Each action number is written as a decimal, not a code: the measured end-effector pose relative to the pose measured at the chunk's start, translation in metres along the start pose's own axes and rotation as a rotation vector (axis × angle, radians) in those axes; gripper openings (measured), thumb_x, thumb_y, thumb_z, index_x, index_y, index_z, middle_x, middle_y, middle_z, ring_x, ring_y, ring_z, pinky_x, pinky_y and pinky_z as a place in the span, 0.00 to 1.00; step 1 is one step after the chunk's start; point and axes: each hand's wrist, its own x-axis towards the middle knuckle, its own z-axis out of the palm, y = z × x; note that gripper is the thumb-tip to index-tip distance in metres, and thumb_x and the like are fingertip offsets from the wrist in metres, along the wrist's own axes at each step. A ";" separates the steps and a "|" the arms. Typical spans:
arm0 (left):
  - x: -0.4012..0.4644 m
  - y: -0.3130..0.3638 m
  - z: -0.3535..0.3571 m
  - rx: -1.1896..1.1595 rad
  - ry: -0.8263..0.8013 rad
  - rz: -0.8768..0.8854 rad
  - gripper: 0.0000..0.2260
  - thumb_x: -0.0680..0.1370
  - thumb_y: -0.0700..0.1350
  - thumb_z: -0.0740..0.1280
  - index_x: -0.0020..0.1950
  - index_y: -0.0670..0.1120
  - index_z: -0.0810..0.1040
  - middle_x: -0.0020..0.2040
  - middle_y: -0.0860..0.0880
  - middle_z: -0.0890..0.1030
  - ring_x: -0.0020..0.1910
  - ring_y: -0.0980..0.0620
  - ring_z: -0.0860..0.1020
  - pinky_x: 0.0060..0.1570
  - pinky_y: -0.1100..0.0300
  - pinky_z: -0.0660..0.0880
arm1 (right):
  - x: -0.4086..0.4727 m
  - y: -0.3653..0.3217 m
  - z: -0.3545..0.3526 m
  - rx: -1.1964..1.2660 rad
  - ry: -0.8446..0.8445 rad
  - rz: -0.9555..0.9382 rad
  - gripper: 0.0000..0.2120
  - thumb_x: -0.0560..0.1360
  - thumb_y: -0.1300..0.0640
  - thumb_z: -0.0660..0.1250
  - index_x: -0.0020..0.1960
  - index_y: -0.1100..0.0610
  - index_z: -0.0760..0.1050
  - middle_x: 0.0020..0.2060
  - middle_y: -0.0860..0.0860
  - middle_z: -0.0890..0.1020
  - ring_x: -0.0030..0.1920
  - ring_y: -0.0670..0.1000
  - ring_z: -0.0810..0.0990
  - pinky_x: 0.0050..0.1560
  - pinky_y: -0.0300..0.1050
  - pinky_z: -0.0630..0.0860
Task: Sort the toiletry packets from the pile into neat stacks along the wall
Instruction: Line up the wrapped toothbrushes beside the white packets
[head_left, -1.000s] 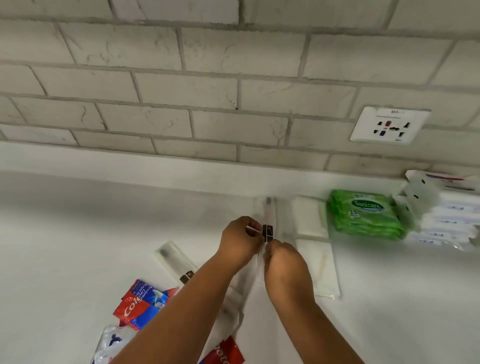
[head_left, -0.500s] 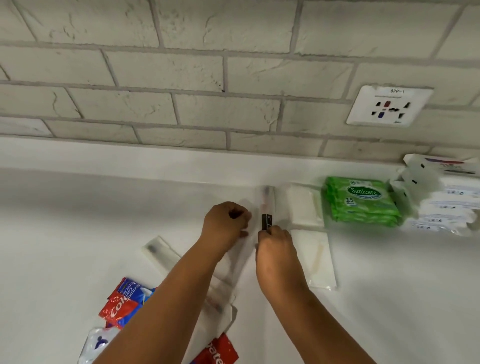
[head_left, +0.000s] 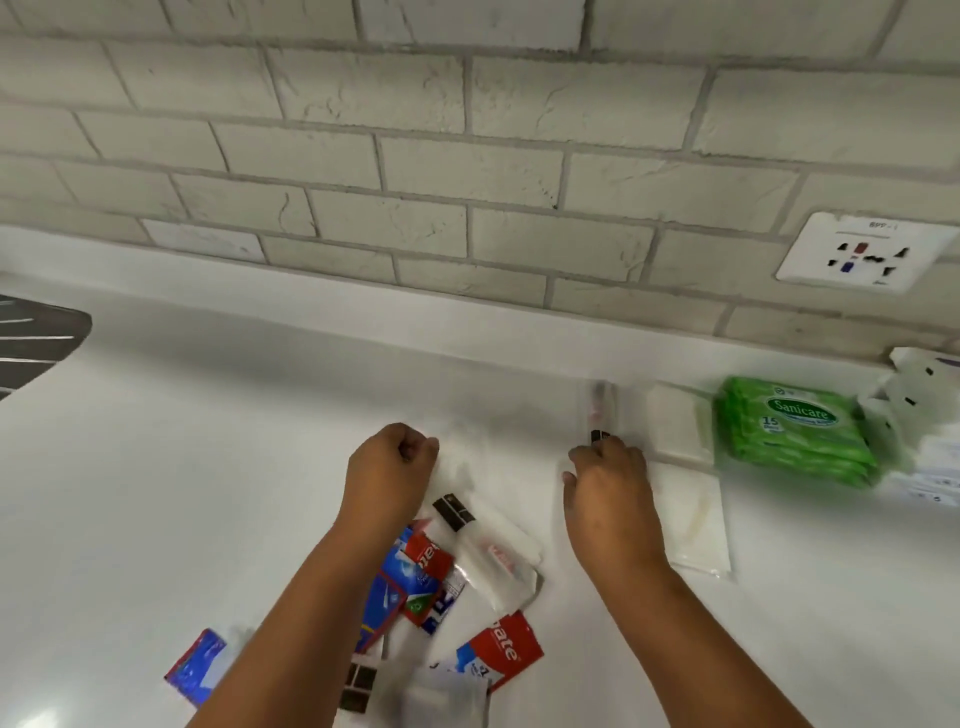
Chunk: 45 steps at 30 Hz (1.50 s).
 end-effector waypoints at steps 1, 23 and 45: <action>-0.005 -0.006 -0.004 0.031 0.016 -0.009 0.09 0.78 0.48 0.65 0.40 0.45 0.76 0.34 0.51 0.77 0.34 0.54 0.75 0.32 0.65 0.67 | -0.003 -0.008 -0.005 0.048 -0.004 -0.039 0.04 0.69 0.63 0.73 0.43 0.58 0.81 0.41 0.55 0.80 0.43 0.55 0.77 0.42 0.46 0.76; -0.062 -0.004 0.013 0.350 -0.061 0.049 0.17 0.78 0.56 0.63 0.61 0.45 0.76 0.57 0.46 0.76 0.54 0.50 0.75 0.53 0.60 0.72 | -0.045 -0.052 0.001 0.543 -0.376 0.160 0.07 0.72 0.50 0.71 0.42 0.52 0.77 0.39 0.48 0.81 0.42 0.49 0.79 0.47 0.44 0.77; 0.030 0.064 0.108 0.081 -0.354 0.104 0.11 0.75 0.45 0.70 0.55 0.44 0.78 0.51 0.47 0.82 0.46 0.50 0.79 0.43 0.64 0.70 | 0.028 0.048 0.006 -0.216 0.003 -0.107 0.06 0.62 0.54 0.77 0.37 0.51 0.81 0.32 0.46 0.79 0.39 0.54 0.76 0.36 0.44 0.61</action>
